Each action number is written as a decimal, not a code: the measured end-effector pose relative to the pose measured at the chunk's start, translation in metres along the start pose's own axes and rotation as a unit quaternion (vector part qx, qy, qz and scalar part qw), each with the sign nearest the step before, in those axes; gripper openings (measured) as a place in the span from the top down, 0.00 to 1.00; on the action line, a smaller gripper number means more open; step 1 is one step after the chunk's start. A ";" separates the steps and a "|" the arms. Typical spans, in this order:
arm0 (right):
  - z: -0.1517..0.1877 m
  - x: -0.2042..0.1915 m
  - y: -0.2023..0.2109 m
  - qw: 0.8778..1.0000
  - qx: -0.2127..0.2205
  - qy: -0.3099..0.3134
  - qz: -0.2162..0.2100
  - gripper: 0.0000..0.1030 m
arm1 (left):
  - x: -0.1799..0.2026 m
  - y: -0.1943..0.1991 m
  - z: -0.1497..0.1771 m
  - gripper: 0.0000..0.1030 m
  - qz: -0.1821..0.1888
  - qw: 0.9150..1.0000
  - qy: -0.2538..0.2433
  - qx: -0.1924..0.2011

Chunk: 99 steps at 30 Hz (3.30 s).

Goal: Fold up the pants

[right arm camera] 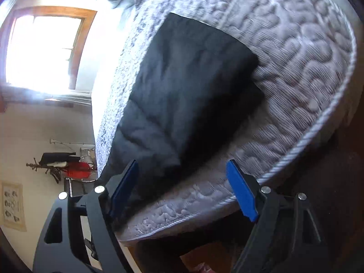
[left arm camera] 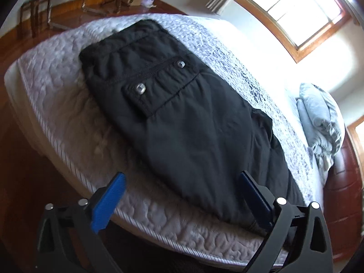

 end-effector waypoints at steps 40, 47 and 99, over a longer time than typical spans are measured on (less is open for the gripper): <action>-0.072 -0.045 -0.020 0.995 0.062 0.075 0.014 0.92 | -0.022 -0.022 -0.002 0.04 0.072 0.984 0.161 -0.036; -0.069 -0.039 -0.024 0.995 0.061 0.076 0.017 0.92 | -0.011 -0.039 -0.015 0.04 0.064 0.988 0.138 -0.033; -0.145 0.033 -0.034 0.993 0.087 0.048 0.061 0.43 | 0.065 -0.076 0.002 0.20 0.071 0.997 0.028 0.000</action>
Point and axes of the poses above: each gripper's, at about its wrist camera, not at the fingertips, and y roughly against the way its jaws point, x to its right, z to its underside, the point moved 10 cm from there along -y, roughly the way its jaws point, and after that the axes turned 14 degrees about y, right-handed, at the moved point
